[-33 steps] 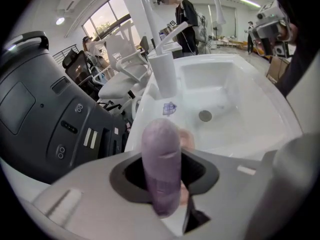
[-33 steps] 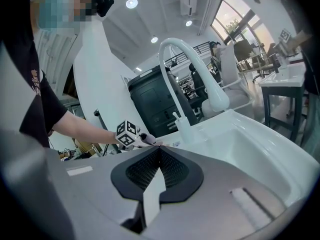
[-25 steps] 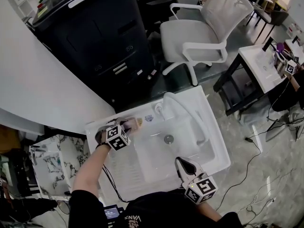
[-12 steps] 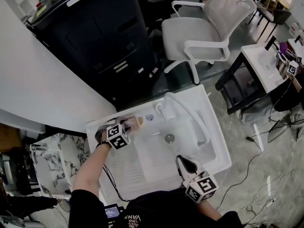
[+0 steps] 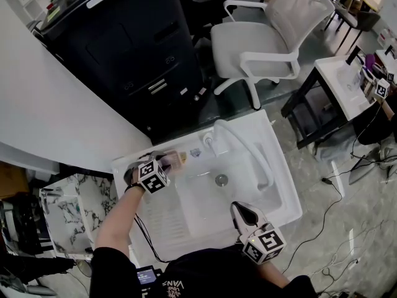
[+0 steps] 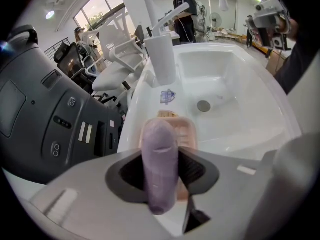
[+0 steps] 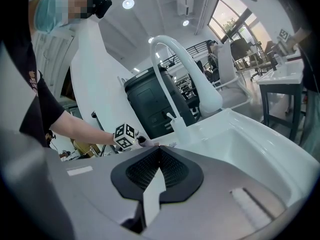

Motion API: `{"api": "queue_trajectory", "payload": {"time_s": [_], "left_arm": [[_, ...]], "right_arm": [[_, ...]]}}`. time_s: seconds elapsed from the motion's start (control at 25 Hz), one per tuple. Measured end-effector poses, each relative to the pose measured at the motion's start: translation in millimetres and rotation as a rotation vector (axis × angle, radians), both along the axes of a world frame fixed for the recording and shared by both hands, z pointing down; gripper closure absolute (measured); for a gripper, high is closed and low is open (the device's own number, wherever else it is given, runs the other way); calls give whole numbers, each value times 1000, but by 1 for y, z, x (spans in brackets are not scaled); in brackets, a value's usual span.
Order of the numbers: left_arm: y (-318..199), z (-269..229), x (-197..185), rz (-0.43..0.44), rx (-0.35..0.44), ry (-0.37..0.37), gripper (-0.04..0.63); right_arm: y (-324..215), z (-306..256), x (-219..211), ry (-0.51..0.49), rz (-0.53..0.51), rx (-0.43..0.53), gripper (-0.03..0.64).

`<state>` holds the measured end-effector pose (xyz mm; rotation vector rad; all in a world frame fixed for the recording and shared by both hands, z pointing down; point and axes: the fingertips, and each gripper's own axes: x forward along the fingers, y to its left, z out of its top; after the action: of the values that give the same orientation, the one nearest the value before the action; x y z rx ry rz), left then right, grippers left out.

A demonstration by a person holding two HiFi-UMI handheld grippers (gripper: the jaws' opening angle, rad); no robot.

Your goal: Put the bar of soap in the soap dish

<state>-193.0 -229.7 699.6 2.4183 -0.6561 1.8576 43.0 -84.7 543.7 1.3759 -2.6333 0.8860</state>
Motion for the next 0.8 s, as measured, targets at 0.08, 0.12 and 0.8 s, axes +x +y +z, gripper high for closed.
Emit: {"api": "queue_trajectory", "payload": {"time_s": [0.08, 0.12, 0.8], "left_arm": [[-1, 0, 0, -6, -5, 4, 416], [-1, 0, 0, -8, -8, 6, 416], [0, -1, 1, 5, -4, -6, 414]], "right_arm": [[0, 0, 0, 1, 2, -1, 621], [1, 0, 1, 1, 3, -1, 621], [2, -2, 4, 2, 7, 2, 621]]}}
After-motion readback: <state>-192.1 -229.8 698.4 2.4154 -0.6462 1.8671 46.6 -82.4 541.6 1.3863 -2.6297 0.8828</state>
